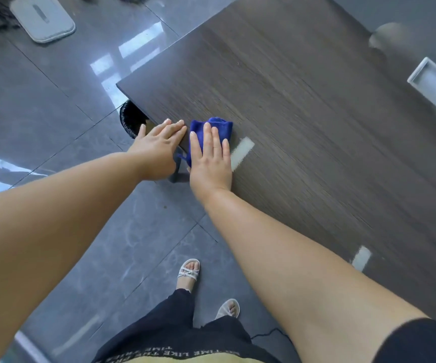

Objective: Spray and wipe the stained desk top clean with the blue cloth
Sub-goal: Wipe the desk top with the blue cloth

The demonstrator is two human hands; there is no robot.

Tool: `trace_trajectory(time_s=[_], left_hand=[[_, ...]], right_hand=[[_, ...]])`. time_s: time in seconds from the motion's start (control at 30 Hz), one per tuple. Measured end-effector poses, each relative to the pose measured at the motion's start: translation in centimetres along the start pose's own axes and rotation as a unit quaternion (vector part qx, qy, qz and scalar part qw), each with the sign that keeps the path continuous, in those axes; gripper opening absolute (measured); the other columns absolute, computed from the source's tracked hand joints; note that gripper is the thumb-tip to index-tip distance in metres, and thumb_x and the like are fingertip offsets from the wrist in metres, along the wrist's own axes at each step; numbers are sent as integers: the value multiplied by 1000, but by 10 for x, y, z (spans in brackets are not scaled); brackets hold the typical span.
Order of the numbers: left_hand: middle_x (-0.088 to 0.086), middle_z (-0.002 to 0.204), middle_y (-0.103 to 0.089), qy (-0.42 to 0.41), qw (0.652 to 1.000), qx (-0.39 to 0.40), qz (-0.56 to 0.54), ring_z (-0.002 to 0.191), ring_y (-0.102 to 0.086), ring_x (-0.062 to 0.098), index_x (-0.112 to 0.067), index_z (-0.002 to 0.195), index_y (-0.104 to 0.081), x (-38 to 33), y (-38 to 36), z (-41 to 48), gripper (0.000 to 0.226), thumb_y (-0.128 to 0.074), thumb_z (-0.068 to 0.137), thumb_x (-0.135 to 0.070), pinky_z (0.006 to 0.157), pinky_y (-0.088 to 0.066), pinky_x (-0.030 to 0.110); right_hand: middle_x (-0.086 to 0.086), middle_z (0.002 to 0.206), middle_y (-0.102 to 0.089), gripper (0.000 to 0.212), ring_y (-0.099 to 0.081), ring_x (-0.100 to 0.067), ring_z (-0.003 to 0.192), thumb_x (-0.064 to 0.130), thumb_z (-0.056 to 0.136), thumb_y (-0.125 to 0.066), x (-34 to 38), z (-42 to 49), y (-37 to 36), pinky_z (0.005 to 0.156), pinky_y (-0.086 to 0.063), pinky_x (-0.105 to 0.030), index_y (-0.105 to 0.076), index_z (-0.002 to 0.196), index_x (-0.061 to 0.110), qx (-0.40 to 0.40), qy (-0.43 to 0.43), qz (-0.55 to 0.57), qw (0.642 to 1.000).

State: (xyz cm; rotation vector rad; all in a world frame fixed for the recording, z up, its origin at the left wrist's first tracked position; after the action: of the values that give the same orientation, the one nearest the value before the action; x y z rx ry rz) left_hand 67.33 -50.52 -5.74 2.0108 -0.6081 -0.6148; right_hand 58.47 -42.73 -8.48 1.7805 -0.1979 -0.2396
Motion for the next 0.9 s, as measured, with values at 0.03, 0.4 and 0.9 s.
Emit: trace_trajectory(time_s=[0.03, 0.4, 0.9], left_hand=[[-7, 159, 7, 1, 1000, 0, 2, 146, 9, 16, -21, 151, 0, 0, 0, 0, 78, -46, 89, -14, 117, 0, 51], [-4, 159, 9, 67, 994, -35, -77, 145, 13, 20, -16, 151, 1, -21, -12, -3, 77, -45, 90, -15, 117, 2, 50], [4, 158, -7, 33, 995, -70, -71, 146, 4, 24, -12, 149, -17, -59, -27, -29, 68, -49, 89, -17, 118, -3, 48]], right_hand=[[-13, 157, 17, 65, 13, -27, 145, 34, 102, -31, 1, 3, 2, 116, 6, -42, 9, 150, 17, 6, 3, -6, 1000], [-19, 149, -25, 91, -25, -33, 137, 13, 65, -78, -94, -132, -38, 111, -17, -45, -28, 141, 10, -63, 47, -19, 997], [-17, 149, -36, 82, -35, -29, 137, 34, 75, -75, -75, -92, -25, 111, -29, -42, -35, 144, 14, -73, 35, -17, 997]])
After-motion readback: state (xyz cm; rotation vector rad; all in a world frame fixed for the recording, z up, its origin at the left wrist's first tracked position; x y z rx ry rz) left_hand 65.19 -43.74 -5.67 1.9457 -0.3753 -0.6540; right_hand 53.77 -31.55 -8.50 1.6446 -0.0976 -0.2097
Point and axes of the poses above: each hand's wrist, its own z-axis towards the middle knuckle, its own y-axis out of the back of the hand, x = y × z, the point moved 3 cm from there along z, towards the middle knuckle
